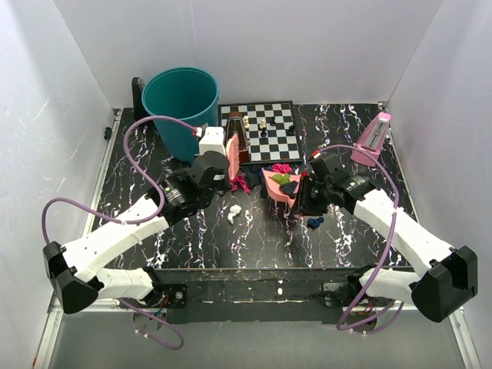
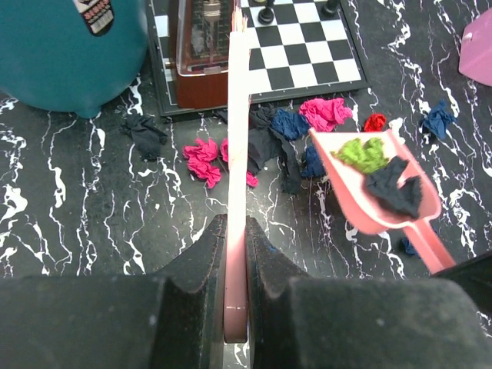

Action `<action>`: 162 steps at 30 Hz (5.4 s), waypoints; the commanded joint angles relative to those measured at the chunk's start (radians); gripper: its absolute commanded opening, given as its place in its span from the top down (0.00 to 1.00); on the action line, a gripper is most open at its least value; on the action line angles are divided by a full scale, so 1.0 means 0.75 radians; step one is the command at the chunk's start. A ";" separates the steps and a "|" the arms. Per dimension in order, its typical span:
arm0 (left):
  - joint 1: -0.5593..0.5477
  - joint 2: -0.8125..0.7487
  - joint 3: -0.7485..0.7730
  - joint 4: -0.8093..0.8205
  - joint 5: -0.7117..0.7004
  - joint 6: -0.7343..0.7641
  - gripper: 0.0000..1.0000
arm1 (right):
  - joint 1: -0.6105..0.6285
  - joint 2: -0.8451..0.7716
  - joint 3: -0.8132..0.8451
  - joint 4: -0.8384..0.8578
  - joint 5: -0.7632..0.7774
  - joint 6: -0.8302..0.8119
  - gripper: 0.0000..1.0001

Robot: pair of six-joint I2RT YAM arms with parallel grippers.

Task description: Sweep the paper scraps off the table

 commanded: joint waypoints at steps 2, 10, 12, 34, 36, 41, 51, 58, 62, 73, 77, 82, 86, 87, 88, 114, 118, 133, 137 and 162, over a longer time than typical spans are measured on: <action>-0.003 -0.129 -0.035 -0.012 -0.135 -0.026 1.00 | 0.007 0.041 0.080 0.038 -0.488 0.046 0.68; -0.001 -0.236 -0.055 -0.067 -0.195 -0.034 1.00 | -0.005 0.021 -0.067 0.461 -0.887 0.357 0.66; -0.001 -0.250 -0.061 -0.073 -0.203 -0.040 1.00 | -0.018 0.021 -0.151 0.614 -0.959 0.465 0.66; -0.001 -0.271 -0.067 -0.092 -0.209 -0.047 1.00 | -0.034 -0.016 -0.302 0.543 -0.894 0.480 0.67; -0.001 -0.265 -0.065 -0.094 -0.205 -0.047 1.00 | -0.034 -0.024 -0.356 0.541 -0.865 0.474 0.67; -0.001 -0.246 -0.059 -0.092 -0.187 -0.055 1.00 | -0.034 -0.071 -0.287 0.429 -0.822 0.423 0.67; -0.003 -0.238 -0.055 -0.092 -0.180 -0.065 1.00 | -0.034 -0.073 -0.352 0.419 -0.847 0.394 0.67; -0.001 -0.230 -0.057 -0.092 -0.176 -0.063 1.00 | 0.009 -0.061 -0.074 0.046 -0.508 0.060 0.69; -0.001 -0.236 -0.055 -0.088 -0.174 -0.067 1.00 | 0.146 -0.010 0.039 -0.127 -0.250 -0.115 0.71; -0.001 -0.232 -0.067 -0.088 -0.164 -0.067 1.00 | 0.594 0.170 -0.127 0.020 0.307 -0.083 0.71; -0.001 -0.234 -0.061 -0.088 -0.148 -0.069 1.00 | 0.655 0.188 -0.178 0.073 0.346 -0.058 0.68; -0.001 -0.207 -0.047 -0.088 -0.119 -0.081 1.00 | 0.692 0.197 -0.243 0.161 0.356 -0.060 0.28; -0.001 -0.191 -0.039 -0.088 -0.099 -0.087 1.00 | 0.719 0.115 -0.341 0.253 0.433 -0.021 0.19; -0.001 -0.191 -0.039 -0.086 -0.096 -0.087 1.00 | 0.727 0.087 -0.366 0.275 0.458 -0.007 0.19; -0.001 -0.189 -0.039 -0.086 -0.094 -0.087 1.00 | 0.729 0.050 -0.397 0.306 0.482 -0.001 0.18; -0.003 -0.162 -0.008 -0.086 -0.021 -0.087 1.00 | 0.946 -0.278 -0.763 0.909 0.912 -0.019 0.24; -0.001 -0.166 -0.016 -0.086 -0.023 -0.094 1.00 | 0.954 -0.200 -0.775 0.936 0.888 0.005 0.28; -0.003 -0.181 -0.035 -0.086 -0.031 -0.096 1.00 | 0.960 -0.108 -0.757 0.957 0.888 0.016 0.56; -0.003 -0.177 -0.039 -0.088 -0.035 -0.100 1.00 | 0.960 -0.112 -0.751 0.940 0.880 0.022 0.71; -0.001 -0.050 0.008 -0.030 -0.035 -0.120 1.00 | 0.891 -0.489 -0.174 0.092 1.156 0.049 0.99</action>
